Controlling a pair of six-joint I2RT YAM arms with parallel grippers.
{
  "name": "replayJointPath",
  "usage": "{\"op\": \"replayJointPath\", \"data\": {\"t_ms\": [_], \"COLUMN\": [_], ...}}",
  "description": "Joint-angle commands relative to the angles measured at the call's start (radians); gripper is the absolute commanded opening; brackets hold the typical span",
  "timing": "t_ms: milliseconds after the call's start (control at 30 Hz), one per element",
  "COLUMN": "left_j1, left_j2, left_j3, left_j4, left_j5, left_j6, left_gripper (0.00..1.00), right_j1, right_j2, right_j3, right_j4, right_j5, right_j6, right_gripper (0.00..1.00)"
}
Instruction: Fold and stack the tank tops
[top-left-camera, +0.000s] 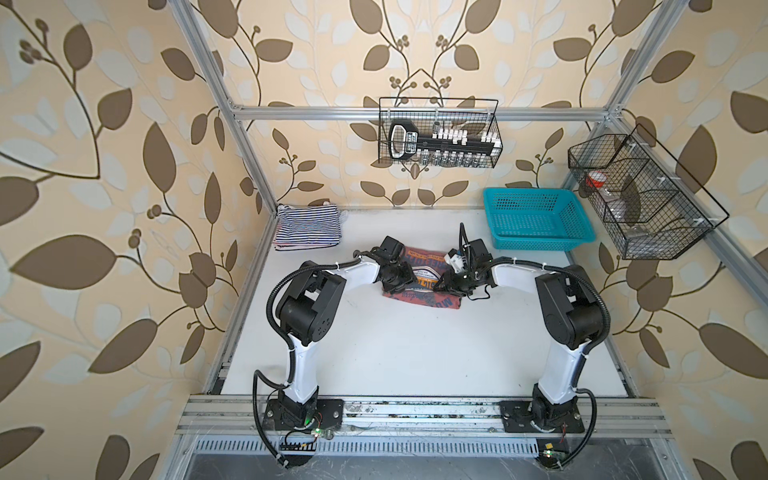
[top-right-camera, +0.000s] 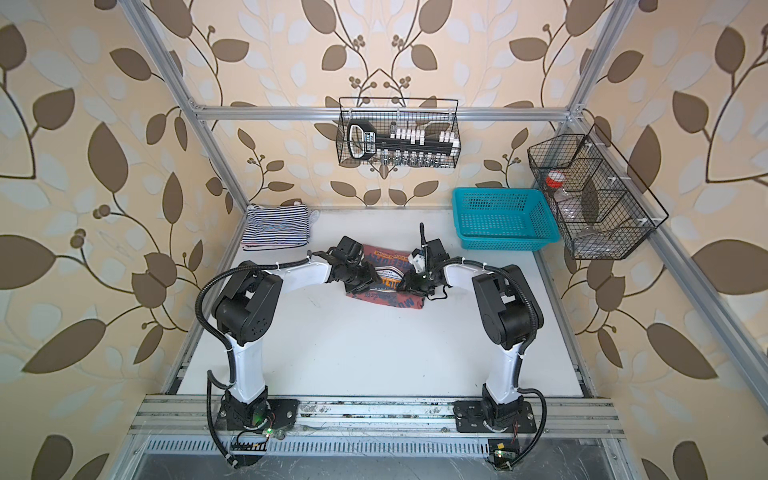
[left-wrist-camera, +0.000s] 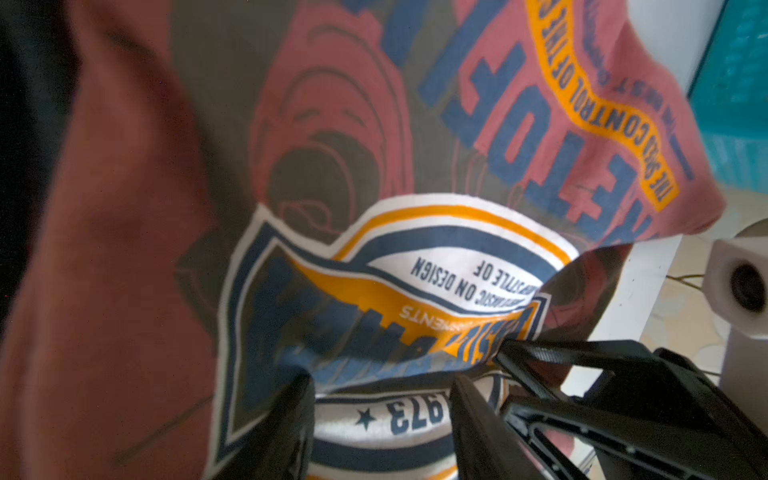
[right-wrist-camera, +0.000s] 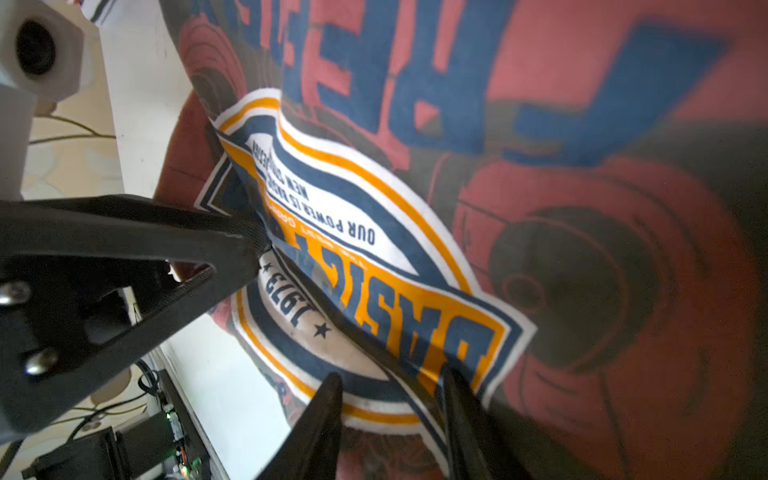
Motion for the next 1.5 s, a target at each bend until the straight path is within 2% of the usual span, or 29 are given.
{"op": "replayJointPath", "data": {"t_ms": [0, 100, 200, 267, 367, 467, 600, 900, 1033, 1200, 1333, 1467], "left_j1": [-0.013, -0.012, -0.011, -0.005, 0.013, 0.043, 0.062, 0.067, 0.067, 0.067, 0.068, 0.061], "left_j2": [-0.071, -0.138, -0.206, -0.254, -0.312, -0.337, -0.315, -0.162, -0.102, 0.0, 0.066, 0.108], "left_j3": [-0.025, 0.065, 0.147, 0.168, 0.128, 0.042, -0.062, -0.1, -0.104, -0.096, -0.113, -0.13], "left_j4": [-0.155, -0.27, -0.392, -0.453, -0.474, -0.419, -0.272, -0.082, -0.002, 0.006, 0.043, 0.067], "left_j5": [-0.088, -0.175, -0.269, -0.335, -0.369, -0.315, -0.227, -0.184, -0.139, -0.137, -0.084, -0.043], "left_j6": [-0.008, 0.052, 0.12, 0.156, 0.212, 0.252, 0.263, 0.259, 0.237, 0.236, 0.217, 0.19], "left_gripper": [0.6, 0.63, 0.74, 0.78, 0.86, 0.92, 0.93, 0.93, 0.93, 0.94, 0.95, 0.91], "right_j1": [0.01, 0.03, 0.05, 0.052, 0.038, 0.008, -0.051, -0.165, -0.186, -0.187, -0.188, -0.182], "right_j2": [-0.033, -0.085, -0.152, -0.202, -0.273, -0.327, -0.358, -0.347, -0.308, -0.226, -0.163, -0.109], "right_j3": [-0.076, -0.09, -0.099, -0.101, -0.104, -0.12, -0.17, -0.287, -0.311, -0.309, -0.304, -0.306], "right_j4": [-0.075, -0.056, -0.044, -0.046, -0.065, -0.071, -0.071, 0.006, 0.068, 0.132, 0.167, 0.205], "right_j5": [0.043, 0.015, 0.0, 0.005, 0.03, 0.031, 0.043, 0.047, 0.012, -0.017, -0.02, -0.035], "right_j6": [-0.03, -0.018, -0.003, 0.007, 0.011, 0.01, 0.005, 0.014, 0.031, 0.052, 0.069, 0.088], "right_gripper": [0.43, 0.45, 0.47, 0.5, 0.54, 0.58, 0.6, 0.62, 0.62, 0.63, 0.63, 0.63]}}
